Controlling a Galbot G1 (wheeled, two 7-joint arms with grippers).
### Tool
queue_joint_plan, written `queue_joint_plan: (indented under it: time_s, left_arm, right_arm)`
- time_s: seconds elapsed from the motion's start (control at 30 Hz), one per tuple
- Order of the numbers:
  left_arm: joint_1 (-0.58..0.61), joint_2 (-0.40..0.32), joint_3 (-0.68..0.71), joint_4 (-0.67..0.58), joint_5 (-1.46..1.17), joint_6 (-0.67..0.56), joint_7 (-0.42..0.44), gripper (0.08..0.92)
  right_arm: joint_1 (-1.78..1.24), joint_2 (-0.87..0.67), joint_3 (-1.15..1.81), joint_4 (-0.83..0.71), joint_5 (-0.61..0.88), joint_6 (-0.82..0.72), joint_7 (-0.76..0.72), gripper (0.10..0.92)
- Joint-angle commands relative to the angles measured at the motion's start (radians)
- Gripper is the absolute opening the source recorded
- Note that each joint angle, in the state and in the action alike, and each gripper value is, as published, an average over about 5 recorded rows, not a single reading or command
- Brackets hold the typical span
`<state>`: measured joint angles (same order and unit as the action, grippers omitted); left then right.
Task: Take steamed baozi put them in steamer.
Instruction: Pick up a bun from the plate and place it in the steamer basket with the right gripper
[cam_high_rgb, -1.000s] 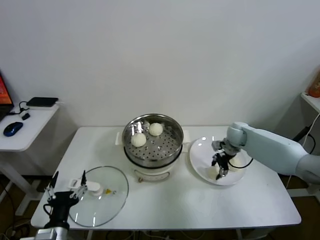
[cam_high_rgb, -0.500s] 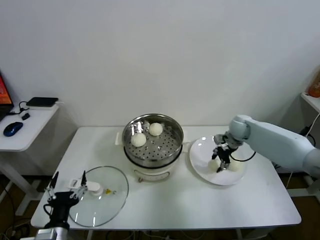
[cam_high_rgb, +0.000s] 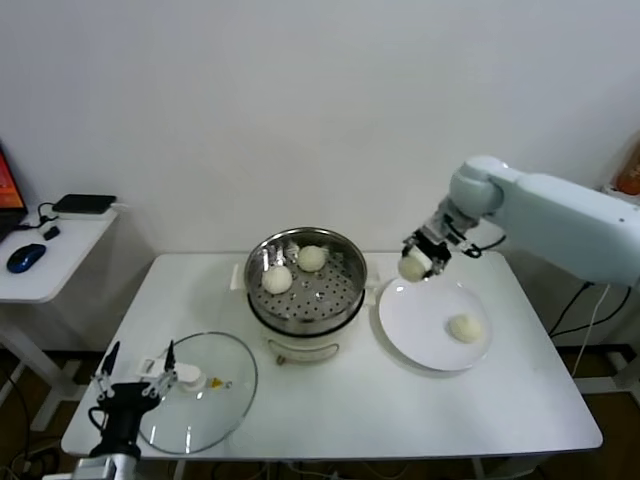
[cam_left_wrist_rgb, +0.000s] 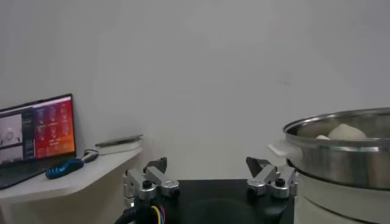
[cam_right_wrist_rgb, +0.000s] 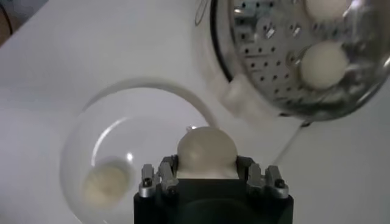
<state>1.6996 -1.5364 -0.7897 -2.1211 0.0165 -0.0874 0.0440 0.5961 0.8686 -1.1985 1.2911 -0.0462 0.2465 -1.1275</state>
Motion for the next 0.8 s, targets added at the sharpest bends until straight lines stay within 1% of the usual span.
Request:
queue_joint_plan:
  time_s: [0.03, 0.17, 0.37, 0.5, 0.67, 0.8]
  left_arm:
    - [0.000, -0.002, 0.000, -0.005, 0.006, 0.003, 0.000, 0.823]
    - [-0.001, -0.003, -0.001, -0.011, 0.007, 0.005, -0.001, 0.823]
    - [-0.005, -0.004, -0.003, -0.016, 0.008, 0.008, -0.002, 0.823]
    - [-0.006, -0.002, -0.006, -0.015, 0.006, 0.009, -0.003, 0.823]
    - [-0.010, 0.001, -0.008, -0.012, 0.005, 0.012, -0.002, 0.823]
    - [-0.012, 0.001, -0.009, -0.009, 0.003, 0.013, -0.002, 0.823]
  right_arm:
    - [0.230, 0.064, 0.023, 0.159, -0.168, 0.287, 0.008, 0.628]
    - [0.234, 0.137, 0.057, 0.186, -0.230, 0.337, 0.020, 0.628]
    - [0.167, 0.246, 0.068, 0.184, -0.283, 0.343, 0.023, 0.628]
    - [0.080, 0.317, 0.065, 0.151, -0.319, 0.339, 0.023, 0.628]
    - [-0.024, 0.402, 0.056, 0.074, -0.359, 0.337, 0.023, 0.628]
    - [-0.069, 0.446, 0.049, 0.034, -0.382, 0.337, 0.021, 0.628]
